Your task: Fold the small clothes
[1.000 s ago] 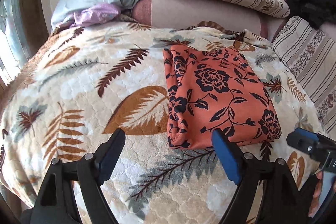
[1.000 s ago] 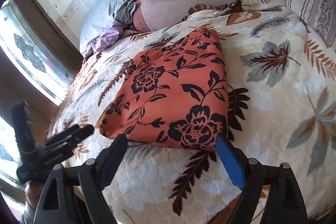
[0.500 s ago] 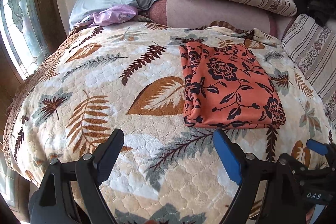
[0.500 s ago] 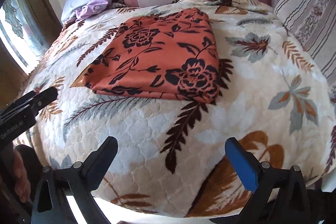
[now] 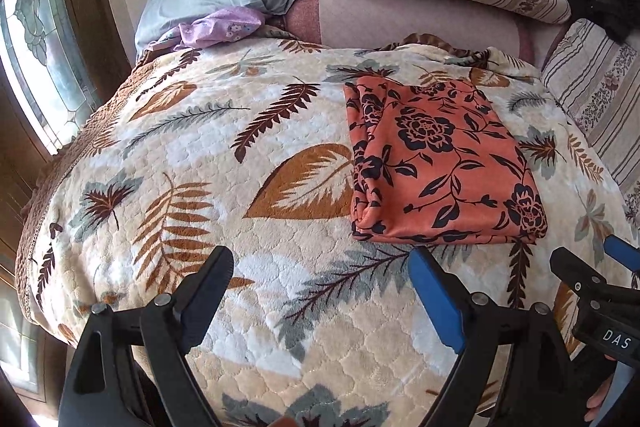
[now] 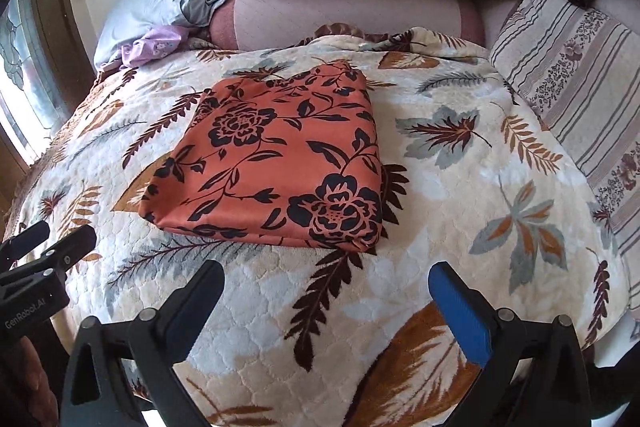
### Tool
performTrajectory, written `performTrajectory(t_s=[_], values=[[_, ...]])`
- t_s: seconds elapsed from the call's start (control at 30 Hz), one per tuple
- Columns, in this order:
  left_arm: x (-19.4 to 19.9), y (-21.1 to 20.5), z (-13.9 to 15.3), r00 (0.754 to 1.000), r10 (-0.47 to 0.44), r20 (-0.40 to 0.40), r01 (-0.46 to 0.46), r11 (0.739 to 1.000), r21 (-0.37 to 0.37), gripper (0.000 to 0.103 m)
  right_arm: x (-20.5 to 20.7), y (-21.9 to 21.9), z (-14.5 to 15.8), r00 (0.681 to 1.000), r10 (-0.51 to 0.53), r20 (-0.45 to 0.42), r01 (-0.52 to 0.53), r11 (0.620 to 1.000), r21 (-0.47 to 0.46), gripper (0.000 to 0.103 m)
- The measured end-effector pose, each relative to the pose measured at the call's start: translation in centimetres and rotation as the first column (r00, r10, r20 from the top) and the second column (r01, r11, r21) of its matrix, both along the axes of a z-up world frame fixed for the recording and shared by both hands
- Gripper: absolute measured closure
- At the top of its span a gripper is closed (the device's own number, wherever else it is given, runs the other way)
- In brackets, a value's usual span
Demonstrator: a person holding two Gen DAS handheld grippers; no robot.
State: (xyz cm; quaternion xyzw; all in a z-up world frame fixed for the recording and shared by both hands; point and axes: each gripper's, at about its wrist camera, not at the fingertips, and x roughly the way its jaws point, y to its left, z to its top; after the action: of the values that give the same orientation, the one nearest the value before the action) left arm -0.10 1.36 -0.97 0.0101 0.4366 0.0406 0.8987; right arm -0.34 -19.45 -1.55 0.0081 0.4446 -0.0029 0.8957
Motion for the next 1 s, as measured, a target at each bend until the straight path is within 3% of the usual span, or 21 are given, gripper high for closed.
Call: performTrajectory(t_s=[0.5,1.0], values=[[0.6,-2.6,1.0,1.0,-0.009,0.024,0.007,0.998,0.057,0.014,-0.1,-1.9,0.4,0.999,-0.024,0.042,0.024,1.0,-0.004,0.0],[1.0,-2.5,1.5,0.999,-0.011,0.038,0.01,0.999,0.033,0.014,-0.2,-1.3,1.6,0.996,-0.001,0.086,0.006,0.998,-0.06,0.0]])
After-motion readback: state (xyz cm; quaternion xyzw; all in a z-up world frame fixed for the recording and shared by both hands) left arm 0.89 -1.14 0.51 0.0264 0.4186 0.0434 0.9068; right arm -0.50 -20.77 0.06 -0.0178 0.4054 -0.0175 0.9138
